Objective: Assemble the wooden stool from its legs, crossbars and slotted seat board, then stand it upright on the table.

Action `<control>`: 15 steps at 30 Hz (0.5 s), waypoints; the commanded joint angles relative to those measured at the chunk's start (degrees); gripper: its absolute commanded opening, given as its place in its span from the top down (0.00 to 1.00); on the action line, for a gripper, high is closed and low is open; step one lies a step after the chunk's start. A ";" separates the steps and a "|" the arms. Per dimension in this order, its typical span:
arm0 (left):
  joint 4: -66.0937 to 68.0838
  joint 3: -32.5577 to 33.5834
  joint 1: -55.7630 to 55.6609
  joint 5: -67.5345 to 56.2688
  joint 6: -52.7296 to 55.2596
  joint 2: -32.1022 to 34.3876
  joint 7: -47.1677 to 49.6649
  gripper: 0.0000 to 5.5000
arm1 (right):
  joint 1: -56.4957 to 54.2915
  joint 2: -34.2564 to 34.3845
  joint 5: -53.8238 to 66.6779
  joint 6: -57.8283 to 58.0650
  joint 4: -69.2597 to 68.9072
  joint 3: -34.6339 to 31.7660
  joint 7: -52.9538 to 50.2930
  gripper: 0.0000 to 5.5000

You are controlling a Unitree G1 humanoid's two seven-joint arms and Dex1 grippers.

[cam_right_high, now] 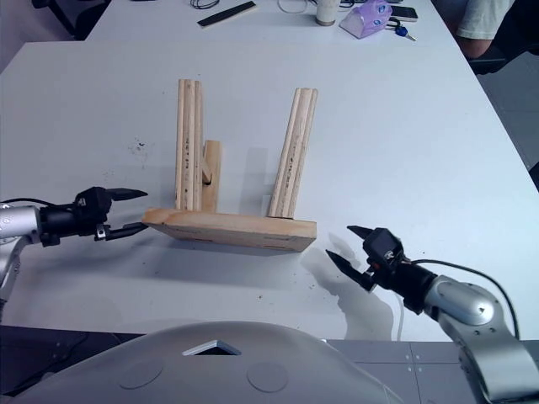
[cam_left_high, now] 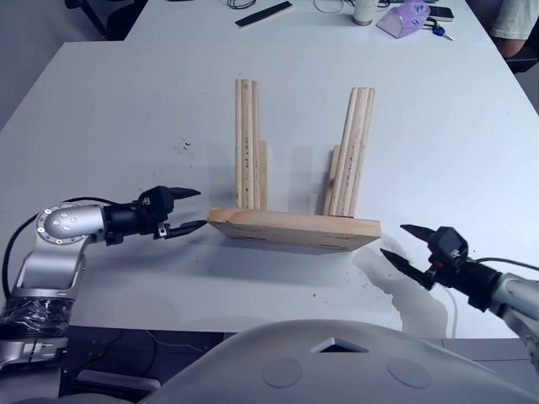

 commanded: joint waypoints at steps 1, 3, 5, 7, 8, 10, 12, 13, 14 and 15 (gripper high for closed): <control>1.52 -4.26 -1.22 4.03 -3.98 -3.03 2.77 0.40 | -4.35 3.83 -4.41 -1.26 3.26 4.96 -2.92 0.37; 2.95 -6.03 -1.17 5.96 -6.06 -4.00 3.84 0.40 | -5.74 4.75 -5.71 -1.54 4.22 6.31 -3.26 0.37; 5.82 -7.36 -1.88 8.05 -8.08 -4.88 5.72 0.40 | -6.79 5.18 -6.63 -1.68 4.75 7.40 -3.24 0.37; 8.02 -8.17 -2.57 8.92 -9.38 -5.63 7.07 0.45 | -7.25 5.64 -7.01 -1.60 4.65 8.24 -3.05 0.37; 8.12 -8.62 -2.63 8.74 -9.44 -6.07 7.50 0.47 | -7.25 5.77 -7.18 -1.50 4.29 8.96 -2.80 0.37; 6.58 -9.62 -1.90 7.42 -9.41 -6.26 6.88 0.48 | -7.24 6.03 -7.52 -1.33 3.65 10.29 -2.65 0.37; 2.40 -10.23 1.15 5.35 -8.96 -5.36 5.50 0.48 | -8.34 6.12 -7.54 -0.93 3.45 11.62 -2.08 0.37; 1.10 -10.49 2.09 4.91 -8.99 -4.89 4.97 0.48 | -8.60 6.30 -7.49 -0.76 3.26 12.01 -2.09 0.37; 0.06 -10.60 2.62 4.61 -8.72 -4.63 4.91 0.48 | -8.76 6.48 -7.40 -0.59 2.98 12.33 -2.15 0.37; -1.07 -10.63 2.65 3.88 -7.72 -4.63 4.85 0.48 | -8.72 6.65 -7.34 -0.44 2.55 12.55 -2.28 0.37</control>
